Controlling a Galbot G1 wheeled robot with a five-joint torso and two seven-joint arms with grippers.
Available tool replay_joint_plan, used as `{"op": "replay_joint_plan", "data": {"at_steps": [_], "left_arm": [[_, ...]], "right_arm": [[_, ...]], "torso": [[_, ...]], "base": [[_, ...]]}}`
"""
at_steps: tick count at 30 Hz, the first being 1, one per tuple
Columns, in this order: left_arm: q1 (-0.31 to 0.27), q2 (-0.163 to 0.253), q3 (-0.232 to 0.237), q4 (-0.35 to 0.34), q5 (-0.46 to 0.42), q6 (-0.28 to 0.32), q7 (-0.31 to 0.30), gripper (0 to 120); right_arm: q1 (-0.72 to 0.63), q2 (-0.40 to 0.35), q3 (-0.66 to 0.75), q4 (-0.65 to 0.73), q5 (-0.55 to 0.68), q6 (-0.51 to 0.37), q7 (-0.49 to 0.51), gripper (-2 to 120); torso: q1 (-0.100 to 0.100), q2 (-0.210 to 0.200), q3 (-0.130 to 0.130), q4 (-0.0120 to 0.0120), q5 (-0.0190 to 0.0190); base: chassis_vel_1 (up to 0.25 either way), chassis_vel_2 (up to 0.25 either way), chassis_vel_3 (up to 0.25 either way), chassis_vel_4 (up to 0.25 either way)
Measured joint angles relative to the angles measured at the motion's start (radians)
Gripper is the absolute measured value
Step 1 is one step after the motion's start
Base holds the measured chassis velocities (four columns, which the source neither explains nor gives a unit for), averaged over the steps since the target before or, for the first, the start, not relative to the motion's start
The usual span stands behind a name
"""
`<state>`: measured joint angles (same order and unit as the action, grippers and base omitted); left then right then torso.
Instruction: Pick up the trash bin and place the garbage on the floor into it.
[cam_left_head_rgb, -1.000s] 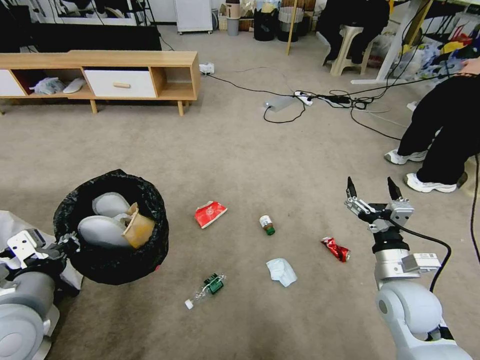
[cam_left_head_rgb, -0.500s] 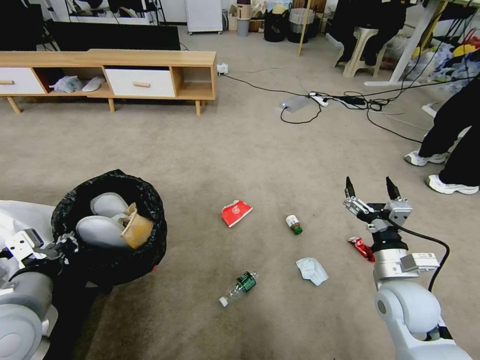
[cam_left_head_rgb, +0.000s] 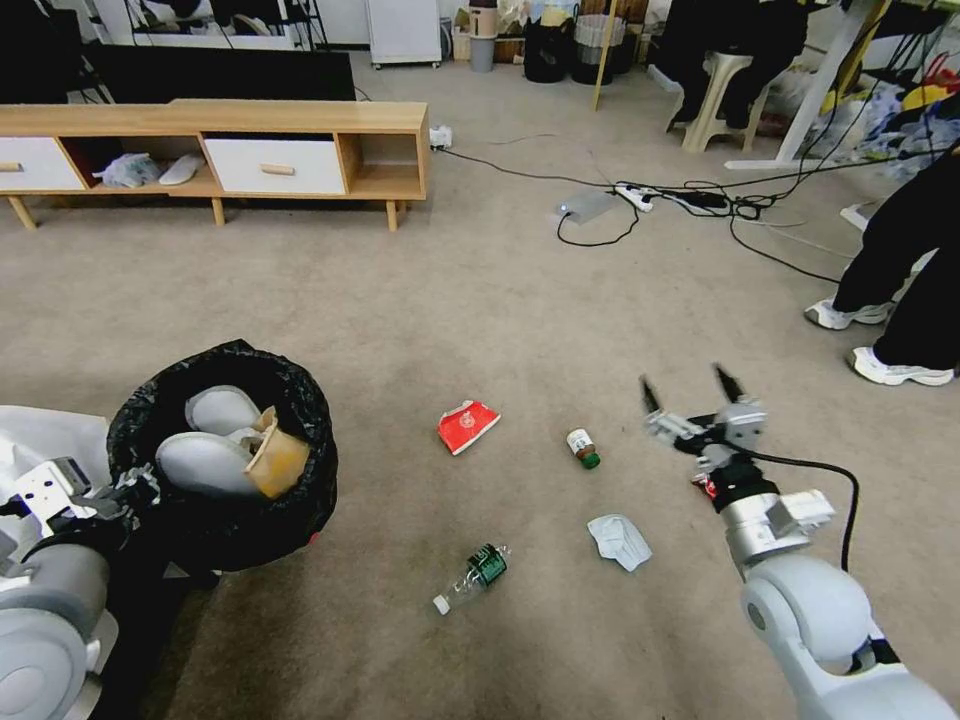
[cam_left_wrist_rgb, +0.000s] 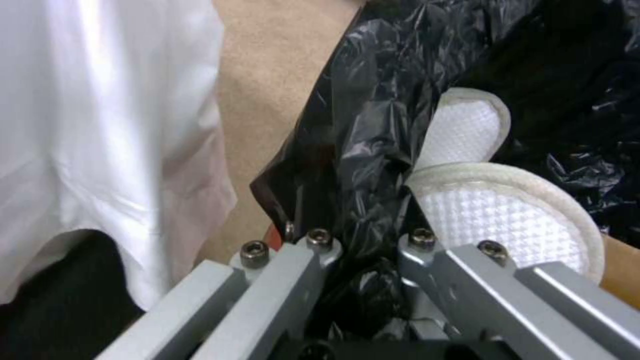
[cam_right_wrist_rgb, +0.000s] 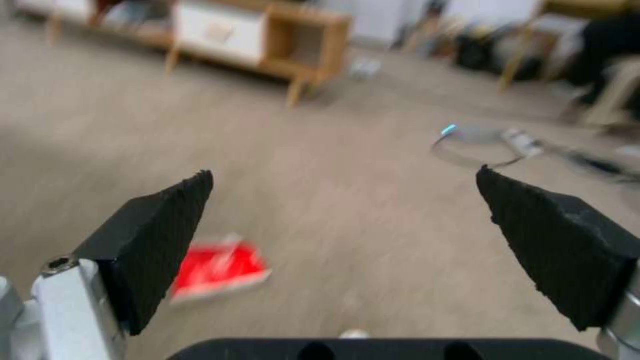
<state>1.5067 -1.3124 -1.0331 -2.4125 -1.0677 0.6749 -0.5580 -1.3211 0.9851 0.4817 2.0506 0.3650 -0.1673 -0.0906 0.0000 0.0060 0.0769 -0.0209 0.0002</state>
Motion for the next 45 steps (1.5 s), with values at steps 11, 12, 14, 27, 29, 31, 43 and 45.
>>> {"op": "replay_joint_plan", "data": {"at_steps": [11, 12, 14, 27, 29, 31, 43, 45], "left_arm": [[0.021, -0.023, 0.041, -0.025, 0.026, 0.001, 0.000, 4], [0.022, -0.024, 0.043, -0.028, 0.030, 0.001, -0.001, 4], [0.024, -0.025, 0.044, -0.033, 0.031, 0.001, -0.001, 4], [0.027, -0.029, 0.036, -0.044, 0.033, 0.002, -0.004, 4], [0.027, -0.033, 0.033, -0.046, 0.033, 0.002, -0.004, 4], [0.027, -0.034, 0.032, -0.046, 0.033, 0.002, -0.004, 4], [0.024, -0.049, 0.028, -0.043, 0.036, 0.002, -0.004, 4], [0.024, -0.049, 0.025, -0.042, 0.036, 0.002, -0.004, 4]], "right_arm": [[0.234, -0.055, -0.182, -0.143, -0.073, -0.149, -0.297, 100], [0.278, -0.054, -0.223, -0.184, -0.116, -0.140, -0.401, 100], [0.309, -0.054, -0.254, -0.214, -0.157, -0.135, -0.494, 100], [0.433, -0.018, -0.434, -0.390, -0.321, -0.104, -0.662, 100], [0.465, -0.007, -0.473, -0.434, -0.352, -0.079, -0.689, 100], [0.471, -0.005, -0.480, -0.443, -0.357, -0.075, -0.695, 100], [0.556, 0.060, -0.600, -0.601, -0.494, -0.001, -0.775, 100], [0.565, 0.071, -0.609, -0.616, -0.509, 0.004, -0.776, 100]], "torso": [[0.000, 0.000, 0.000, 0.0004, 0.0000], [0.000, 0.000, 0.000, 0.0004, -0.0002], [0.000, 0.000, 0.000, 0.0004, -0.0001], [0.000, 0.000, 0.000, 0.0002, -0.0002], [0.000, 0.000, 0.000, 0.0001, -0.0002], [0.000, 0.000, 0.000, 0.0002, -0.0003], [0.000, 0.000, 0.000, 0.0001, -0.0002], [0.000, 0.000, 0.000, 0.0001, -0.0004]], "base": [[0.000, 0.000, 0.000, 0.000], [0.000, 0.000, 0.000, 0.000], [0.000, 0.000, 0.000, 0.000], [0.000, 0.000, 0.000, 0.000], [0.000, 0.000, 0.000, 0.000], [0.000, 0.000, 0.000, 0.000], [0.000, 0.000, 0.000, 0.000], [0.000, 0.000, 0.000, 0.000]]}}
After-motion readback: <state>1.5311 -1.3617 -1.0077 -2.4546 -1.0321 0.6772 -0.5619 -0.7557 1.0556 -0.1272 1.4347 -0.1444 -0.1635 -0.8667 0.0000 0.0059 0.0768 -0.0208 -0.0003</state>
